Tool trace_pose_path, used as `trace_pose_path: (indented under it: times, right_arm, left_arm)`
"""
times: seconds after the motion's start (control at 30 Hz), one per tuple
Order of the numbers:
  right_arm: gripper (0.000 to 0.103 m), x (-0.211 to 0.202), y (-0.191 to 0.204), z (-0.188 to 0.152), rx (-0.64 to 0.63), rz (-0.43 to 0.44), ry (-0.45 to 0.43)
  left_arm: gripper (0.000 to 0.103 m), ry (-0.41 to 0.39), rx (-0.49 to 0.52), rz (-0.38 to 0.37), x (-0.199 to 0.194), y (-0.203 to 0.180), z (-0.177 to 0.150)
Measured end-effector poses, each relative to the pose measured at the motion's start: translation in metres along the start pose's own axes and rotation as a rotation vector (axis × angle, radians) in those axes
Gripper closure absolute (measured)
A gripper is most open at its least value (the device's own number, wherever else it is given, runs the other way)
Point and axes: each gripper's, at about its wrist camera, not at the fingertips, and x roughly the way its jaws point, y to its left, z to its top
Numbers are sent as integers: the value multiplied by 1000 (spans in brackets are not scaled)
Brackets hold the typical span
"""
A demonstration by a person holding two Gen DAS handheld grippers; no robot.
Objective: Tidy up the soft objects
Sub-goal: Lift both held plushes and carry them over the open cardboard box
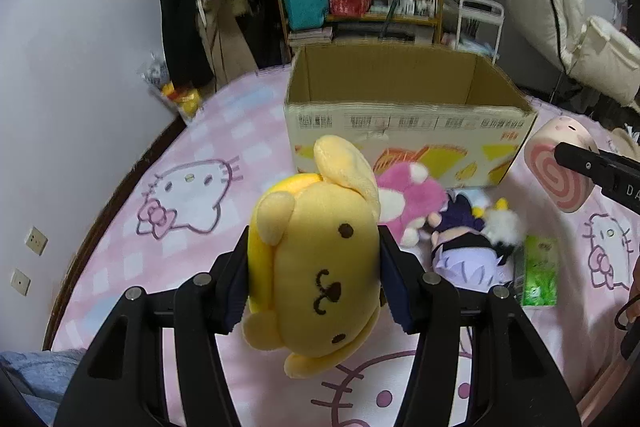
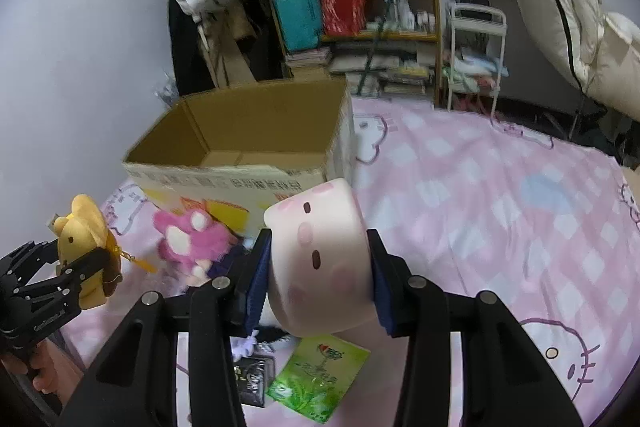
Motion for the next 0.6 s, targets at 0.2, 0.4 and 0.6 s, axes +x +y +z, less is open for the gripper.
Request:
trace_pose_path:
  times: [0.2, 0.4, 0.6]
  right_arm:
    - [56, -32, 14, 6, -34, 21, -113]
    - [56, -55, 29, 19, -69, 30, -209]
    - [56, -64, 38, 37, -95, 30, -248]
  left_arm:
    - [47, -126, 28, 2, -31, 1, 5]
    - [47, -236, 52, 15, -59, -1, 18]
    - [47, -306, 41, 7, -80, 7, 40]
